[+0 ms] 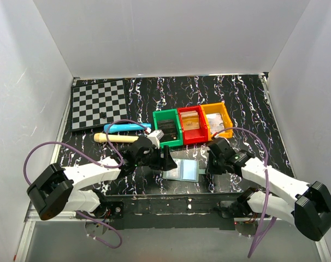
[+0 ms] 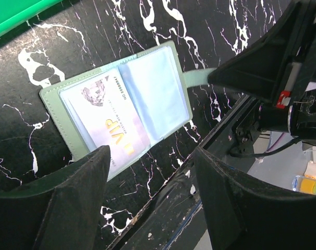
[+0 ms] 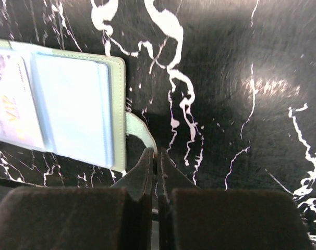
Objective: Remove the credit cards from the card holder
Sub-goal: Remove the credit card from the card holder.
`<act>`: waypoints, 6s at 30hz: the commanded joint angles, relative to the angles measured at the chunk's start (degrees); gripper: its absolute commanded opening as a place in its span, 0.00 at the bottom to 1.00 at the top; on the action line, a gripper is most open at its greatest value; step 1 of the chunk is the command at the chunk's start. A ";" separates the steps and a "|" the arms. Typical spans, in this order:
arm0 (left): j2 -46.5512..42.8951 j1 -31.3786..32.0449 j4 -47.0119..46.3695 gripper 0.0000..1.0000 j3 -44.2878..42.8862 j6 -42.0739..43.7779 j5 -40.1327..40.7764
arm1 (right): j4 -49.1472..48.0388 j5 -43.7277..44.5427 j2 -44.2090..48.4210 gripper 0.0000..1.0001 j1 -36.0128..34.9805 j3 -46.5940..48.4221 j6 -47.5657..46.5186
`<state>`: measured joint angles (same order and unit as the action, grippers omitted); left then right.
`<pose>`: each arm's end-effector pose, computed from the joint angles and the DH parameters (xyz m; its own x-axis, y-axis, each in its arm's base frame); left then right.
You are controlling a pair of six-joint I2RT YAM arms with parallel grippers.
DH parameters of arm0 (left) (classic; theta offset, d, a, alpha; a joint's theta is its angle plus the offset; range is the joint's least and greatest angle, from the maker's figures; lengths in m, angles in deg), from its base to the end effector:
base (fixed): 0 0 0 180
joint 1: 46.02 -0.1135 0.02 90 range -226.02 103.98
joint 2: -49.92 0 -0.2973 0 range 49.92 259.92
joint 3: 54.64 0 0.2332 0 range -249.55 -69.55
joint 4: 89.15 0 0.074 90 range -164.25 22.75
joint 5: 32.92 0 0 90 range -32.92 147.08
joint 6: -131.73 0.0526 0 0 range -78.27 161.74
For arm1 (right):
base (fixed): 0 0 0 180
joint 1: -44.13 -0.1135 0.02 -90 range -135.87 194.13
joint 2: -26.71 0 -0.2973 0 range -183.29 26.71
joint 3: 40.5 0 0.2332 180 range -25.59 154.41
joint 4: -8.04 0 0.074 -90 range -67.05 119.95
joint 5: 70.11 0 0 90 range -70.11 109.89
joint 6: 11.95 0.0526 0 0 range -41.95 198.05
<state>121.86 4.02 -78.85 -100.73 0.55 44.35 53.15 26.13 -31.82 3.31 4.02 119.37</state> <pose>0.1445 -0.1905 0.2206 -0.8527 0.0176 -0.5222 0.3993 0.6666 -0.6295 0.1217 0.0976 0.2022 -0.8890 0.0994 -0.4471 -0.0275 0.9628 0.2688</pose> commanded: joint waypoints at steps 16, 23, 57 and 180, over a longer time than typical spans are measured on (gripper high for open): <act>-1.02 -0.12 -1.55 0.63 0.68 -2.05 -1.41 | 2.34 -3.67 14.65 0.47 2.76 6.87 -5.11; 2.41 -0.21 -6.47 0.26 1.91 -5.22 -4.76 | -14.10 -21.96 9.85 0.24 2.76 3.00 -3.53; 14.10 -0.12 0.91 0.00 -2.92 -4.51 1.74 | -31.86 -24.87 -15.66 0.39 2.76 -0.34 -0.80; 19.38 -0.12 -0.50 0.00 -3.10 -3.55 0.69 | -63.41 -42.45 -23.13 0.37 2.85 -7.63 7.37</act>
<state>138.38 3.25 -78.91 -103.79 -4.29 43.80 -3.79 -9.19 -53.67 7.37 -3.74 124.86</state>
